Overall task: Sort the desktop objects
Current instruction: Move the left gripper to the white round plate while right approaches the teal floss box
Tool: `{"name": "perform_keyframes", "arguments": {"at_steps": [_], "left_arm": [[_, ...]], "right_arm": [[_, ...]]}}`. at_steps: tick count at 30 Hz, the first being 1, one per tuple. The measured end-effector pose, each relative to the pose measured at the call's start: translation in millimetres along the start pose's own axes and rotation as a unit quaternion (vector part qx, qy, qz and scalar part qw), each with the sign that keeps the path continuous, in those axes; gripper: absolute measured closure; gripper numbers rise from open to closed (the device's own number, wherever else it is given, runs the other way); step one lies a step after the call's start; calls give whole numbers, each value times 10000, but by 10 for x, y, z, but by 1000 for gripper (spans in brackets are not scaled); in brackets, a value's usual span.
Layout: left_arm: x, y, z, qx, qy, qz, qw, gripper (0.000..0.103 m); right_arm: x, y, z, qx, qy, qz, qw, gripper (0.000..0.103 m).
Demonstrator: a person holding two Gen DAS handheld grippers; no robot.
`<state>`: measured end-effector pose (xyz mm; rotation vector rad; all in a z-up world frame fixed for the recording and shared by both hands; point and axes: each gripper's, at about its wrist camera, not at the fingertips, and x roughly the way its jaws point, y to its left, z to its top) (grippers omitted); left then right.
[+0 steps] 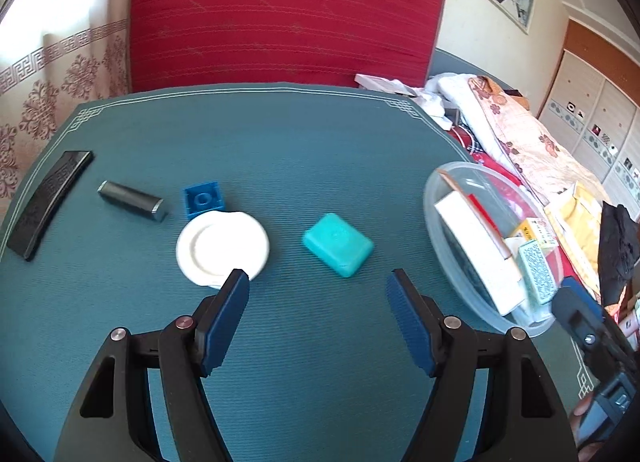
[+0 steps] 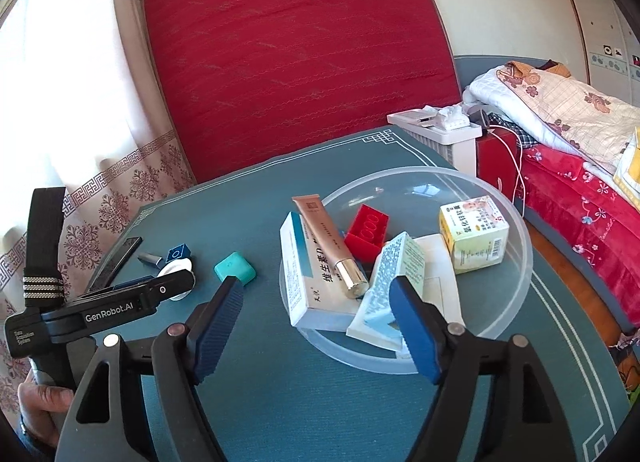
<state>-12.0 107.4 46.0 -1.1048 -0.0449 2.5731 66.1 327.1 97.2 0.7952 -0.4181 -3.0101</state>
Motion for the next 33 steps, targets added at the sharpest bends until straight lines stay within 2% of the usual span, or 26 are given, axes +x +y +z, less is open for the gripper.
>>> {"name": "perform_keyframes", "arguments": {"at_steps": [5, 9, 17, 27, 30, 33], "left_arm": [[10, 235, 5, -242, -24, 192, 9995, 29], [52, 371, 30, -381, -9, 295, 9988, 29], [194, 446, 37, -289, 103, 436, 9986, 29], [416, 433, 72, -119, 264, 628, 9976, 29], [458, 470, 70, -167, 297, 629, 9974, 29], [484, 502, 65, -218, 297, 615, 9974, 23]], "right_arm": [[-123, 197, 7, -278, -244, 4, 9993, 23], [-166, 323, -11, -357, -262, 172, 9989, 22], [-37, 584, -142, -481, 70, 451, 9978, 22], [174, 717, -283, -547, 523, 632, 9951, 16], [221, 760, -311, -622, 596, 639, 9942, 11], [282, 797, -327, -688, 630, 621, 9937, 5]]}}
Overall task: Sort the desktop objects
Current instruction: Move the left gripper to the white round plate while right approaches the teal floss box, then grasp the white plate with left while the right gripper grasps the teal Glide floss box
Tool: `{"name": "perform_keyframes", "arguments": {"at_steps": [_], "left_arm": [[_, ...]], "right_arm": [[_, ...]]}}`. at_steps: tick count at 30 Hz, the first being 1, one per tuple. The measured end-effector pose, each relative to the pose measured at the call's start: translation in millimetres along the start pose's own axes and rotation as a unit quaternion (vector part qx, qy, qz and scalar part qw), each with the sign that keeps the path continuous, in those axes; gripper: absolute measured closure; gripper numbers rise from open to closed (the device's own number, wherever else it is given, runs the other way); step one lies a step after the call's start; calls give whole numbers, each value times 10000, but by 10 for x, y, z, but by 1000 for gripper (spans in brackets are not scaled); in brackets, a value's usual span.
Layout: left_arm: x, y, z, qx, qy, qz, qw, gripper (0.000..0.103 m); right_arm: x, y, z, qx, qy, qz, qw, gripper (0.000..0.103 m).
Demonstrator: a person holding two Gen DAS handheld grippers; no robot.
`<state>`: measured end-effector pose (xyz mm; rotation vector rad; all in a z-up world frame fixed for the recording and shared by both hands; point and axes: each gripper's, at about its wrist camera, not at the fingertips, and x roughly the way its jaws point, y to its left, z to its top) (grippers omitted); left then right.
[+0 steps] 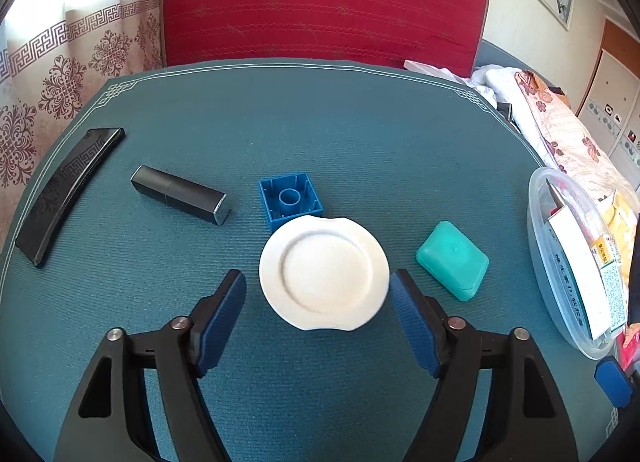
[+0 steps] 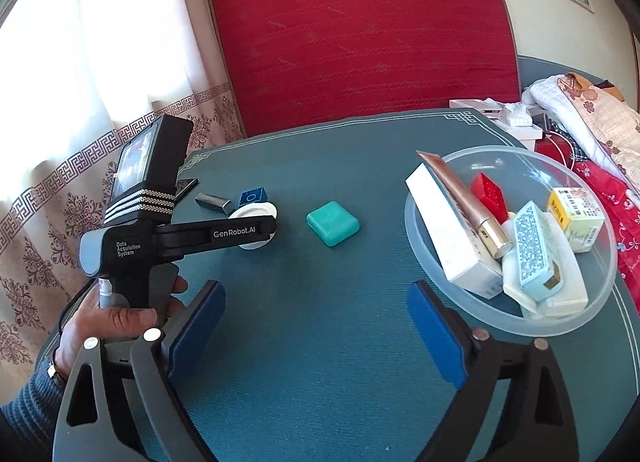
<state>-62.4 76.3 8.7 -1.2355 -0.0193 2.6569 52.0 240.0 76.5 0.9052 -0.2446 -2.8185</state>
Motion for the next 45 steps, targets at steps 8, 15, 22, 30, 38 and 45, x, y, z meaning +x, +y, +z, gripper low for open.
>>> {"name": "perform_keyframes", "arguments": {"at_steps": [8, 15, 22, 30, 38, 45], "left_arm": [[135, 39, 17, -49, 55, -51, 10000, 21], [147, 48, -26, 126, -121, 21, 9998, 20], [79, 176, -87, -63, -207, 90, 9997, 33], [30, 356, -113, -381, -216, 98, 9990, 33], [48, 383, -104, -470, -194, 101, 9987, 33], [37, 449, -129, -530, -202, 7, 9984, 33]], "right_arm": [[270, 37, 32, -71, 262, -22, 9996, 3], [554, 42, 44, -229, 532, -206, 9981, 3], [809, -3, 146, -191, 690, -313, 9969, 3], [1126, 84, 325, -479, 777, -522, 9945, 4], [1357, 144, 428, -815, 986, -1013, 9866, 25], [1436, 114, 465, -872, 1125, -899, 9857, 41]]}}
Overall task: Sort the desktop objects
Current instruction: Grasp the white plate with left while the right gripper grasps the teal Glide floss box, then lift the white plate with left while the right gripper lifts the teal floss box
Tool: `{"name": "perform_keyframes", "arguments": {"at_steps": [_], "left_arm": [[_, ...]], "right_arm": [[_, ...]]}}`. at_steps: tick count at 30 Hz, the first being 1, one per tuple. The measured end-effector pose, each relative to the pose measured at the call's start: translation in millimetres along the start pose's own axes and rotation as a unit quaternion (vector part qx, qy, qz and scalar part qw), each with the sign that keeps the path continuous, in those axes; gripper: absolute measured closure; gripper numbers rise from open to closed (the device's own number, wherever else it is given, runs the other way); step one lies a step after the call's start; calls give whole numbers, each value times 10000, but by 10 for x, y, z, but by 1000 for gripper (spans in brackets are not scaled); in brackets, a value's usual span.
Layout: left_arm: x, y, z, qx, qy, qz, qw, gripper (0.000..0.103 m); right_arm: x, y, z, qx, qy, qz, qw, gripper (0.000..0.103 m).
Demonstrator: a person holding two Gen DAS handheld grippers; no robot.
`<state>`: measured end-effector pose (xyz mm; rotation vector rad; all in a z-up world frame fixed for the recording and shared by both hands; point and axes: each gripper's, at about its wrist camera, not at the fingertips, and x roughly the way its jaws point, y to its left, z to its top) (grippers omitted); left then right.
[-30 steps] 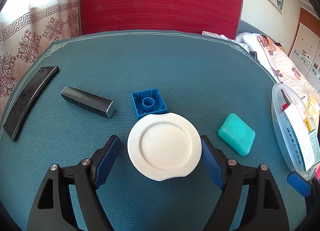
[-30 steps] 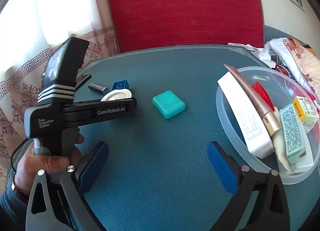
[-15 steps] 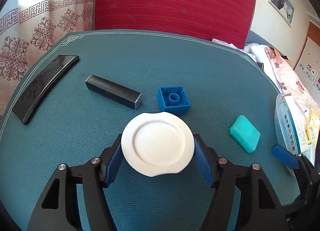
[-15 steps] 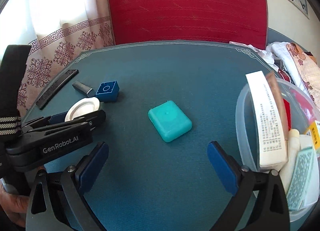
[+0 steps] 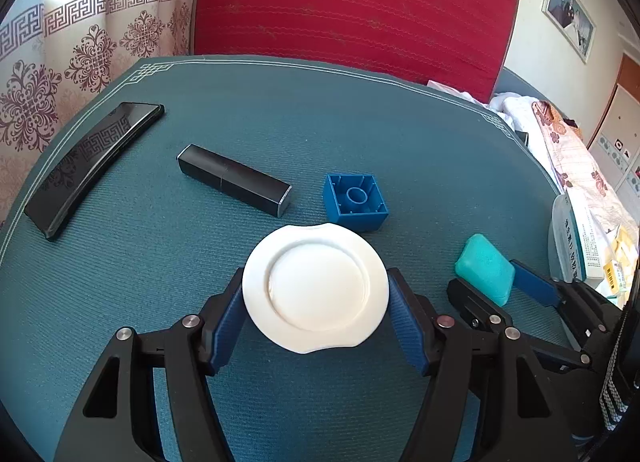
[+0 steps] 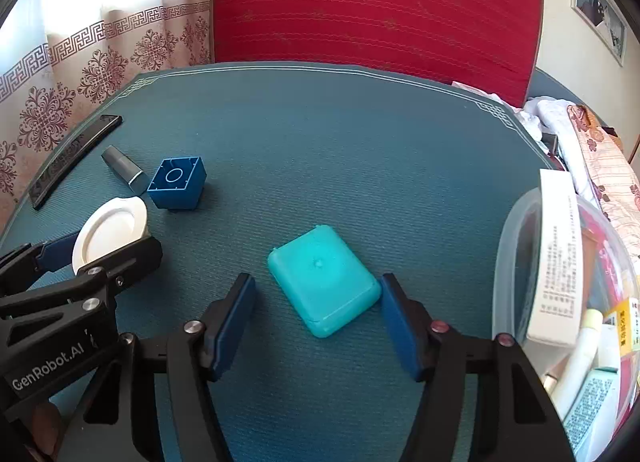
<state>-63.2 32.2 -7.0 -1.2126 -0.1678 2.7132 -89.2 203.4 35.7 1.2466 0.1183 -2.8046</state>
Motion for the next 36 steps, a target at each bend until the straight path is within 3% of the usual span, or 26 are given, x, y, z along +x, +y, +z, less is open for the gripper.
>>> {"name": "perform_keyframes", "arguments": {"at_steps": [10, 19, 29, 36], "left_arm": [[-26, 91, 22, -204, 53, -323, 9993, 33], [-147, 34, 51, -123, -139, -617, 9979, 34], [-187, 56, 47, -150, -212, -699, 9972, 34], [-196, 28, 37, -85, -212, -662, 9975, 34]], "right_arm": [[-66, 36, -56, -13, -15, 84, 10000, 53], [-296, 115, -290, 43, -60, 362, 9993, 53], [-616, 126, -475, 270, -261, 528, 9979, 54], [-580, 152, -618, 325, 10, 596, 9977, 54]]}}
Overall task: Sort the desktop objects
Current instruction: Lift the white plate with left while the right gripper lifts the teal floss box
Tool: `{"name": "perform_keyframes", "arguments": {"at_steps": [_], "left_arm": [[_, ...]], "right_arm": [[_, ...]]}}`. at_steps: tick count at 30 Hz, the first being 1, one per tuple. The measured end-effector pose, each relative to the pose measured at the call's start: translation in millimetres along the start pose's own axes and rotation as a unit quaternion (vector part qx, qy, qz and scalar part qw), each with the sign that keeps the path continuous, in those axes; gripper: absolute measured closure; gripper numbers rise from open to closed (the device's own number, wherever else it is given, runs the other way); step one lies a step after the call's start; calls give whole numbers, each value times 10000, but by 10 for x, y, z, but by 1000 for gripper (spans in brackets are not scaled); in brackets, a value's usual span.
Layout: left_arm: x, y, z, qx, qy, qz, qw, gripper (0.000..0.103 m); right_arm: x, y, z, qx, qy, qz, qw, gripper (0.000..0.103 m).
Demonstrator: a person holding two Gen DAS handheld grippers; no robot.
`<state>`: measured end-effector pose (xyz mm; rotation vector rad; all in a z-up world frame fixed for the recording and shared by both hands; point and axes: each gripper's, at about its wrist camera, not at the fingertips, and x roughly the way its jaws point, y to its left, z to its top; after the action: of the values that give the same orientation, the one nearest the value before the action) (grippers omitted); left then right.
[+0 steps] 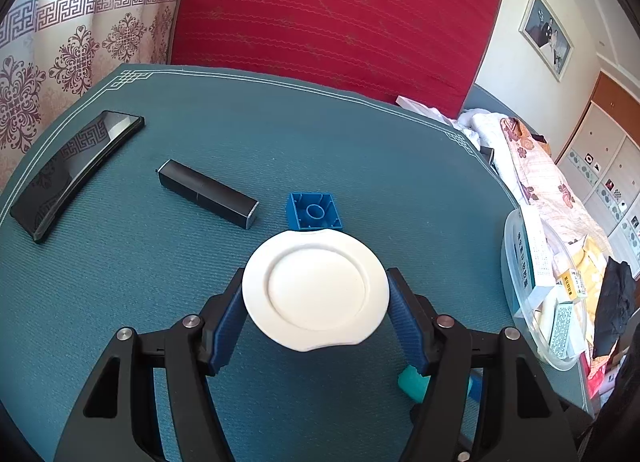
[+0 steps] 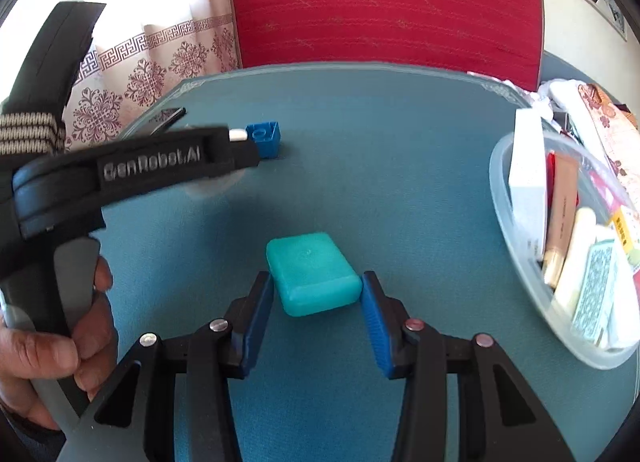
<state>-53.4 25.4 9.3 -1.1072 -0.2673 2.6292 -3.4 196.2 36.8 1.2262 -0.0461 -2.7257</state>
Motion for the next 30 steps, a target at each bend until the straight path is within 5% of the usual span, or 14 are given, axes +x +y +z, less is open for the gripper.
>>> {"name": "perform_keyframes", "arguments": {"at_steps": [4, 11, 15, 29, 30], "left_arm": [[-16, -14, 6, -4, -6, -10, 10000, 34], [-47, 13, 20, -55, -49, -27, 10000, 34], [-59, 17, 22, -58, -64, -32, 10000, 34], [-93, -115, -4, 201, -146, -55, 9997, 34], [-96, -138, -14, 255, -150, -45, 9996, 34]], "right_arm": [[-5, 28, -28, 1, -71, 10, 10000, 37], [130, 161, 46, -281, -35, -349, 9990, 37], [147, 241, 63, -471, -45, -415, 9980, 52], [-361, 40, -79, 87, -637, -274, 9976, 58], [-392, 17, -63, 138, -684, -273, 9972, 69]]}}
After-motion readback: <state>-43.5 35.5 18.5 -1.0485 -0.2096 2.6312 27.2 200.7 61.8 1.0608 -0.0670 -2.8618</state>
